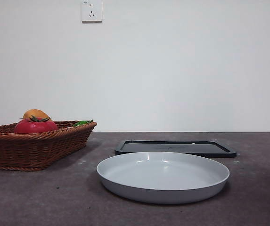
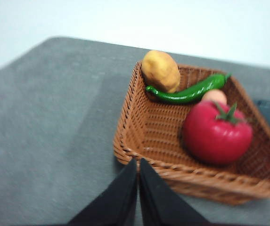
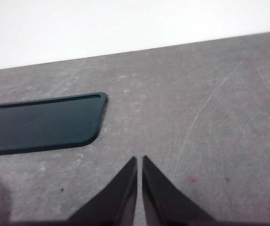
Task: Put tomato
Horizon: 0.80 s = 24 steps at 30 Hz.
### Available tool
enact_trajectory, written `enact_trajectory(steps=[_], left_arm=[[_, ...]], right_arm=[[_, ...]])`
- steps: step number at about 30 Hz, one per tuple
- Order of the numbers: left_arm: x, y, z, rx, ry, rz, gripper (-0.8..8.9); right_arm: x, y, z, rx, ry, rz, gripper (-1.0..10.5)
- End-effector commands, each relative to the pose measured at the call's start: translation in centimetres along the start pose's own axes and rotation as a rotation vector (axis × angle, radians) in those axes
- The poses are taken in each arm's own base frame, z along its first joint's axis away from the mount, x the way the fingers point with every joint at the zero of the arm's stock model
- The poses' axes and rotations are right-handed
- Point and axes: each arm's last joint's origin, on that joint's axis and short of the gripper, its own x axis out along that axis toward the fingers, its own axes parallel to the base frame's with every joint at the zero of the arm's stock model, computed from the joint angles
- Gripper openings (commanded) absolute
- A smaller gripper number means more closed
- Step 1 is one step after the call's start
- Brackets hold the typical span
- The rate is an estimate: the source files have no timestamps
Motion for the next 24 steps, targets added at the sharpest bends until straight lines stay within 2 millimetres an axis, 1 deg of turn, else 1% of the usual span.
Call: enact_trajectory(steps=[1,6,10,15,19,24], left_arm=[[0.2,0.1,-0.7,-0.208,0.025,0.008,0.08],[0.0,0.1,-0.5,-0.279,0.036,0.002,0.09],[-0.4,-0.2,0.5,-0.316,0.047,-0.024,0.09],[-1.3,-0.7,2.3,-0.338,0.046,-0.057,0.10],[-2.2,-1.1,4.3,-0.332,0.062,-0.063,0.10],[-3.2,-1.8,7.2,-0.278,0.113,-0.142,0.10]], right_arm=[[0.0,0.0,-0.2,0.065,0.012,0.000,0.1],[0.0,0.1,-0.2,0.116,0.031,0.048,0.1],[-0.4,0.3,0.7,0.151,0.031,0.050,0.1],[-1.5,0.9,3.2,0.150,0.008,0.068,0.1],[-2.6,1.6,5.9,0.148,0.013,0.085,0.1],[-3.3,2.5,9.4,0.099,0.061,0.141,0.1]])
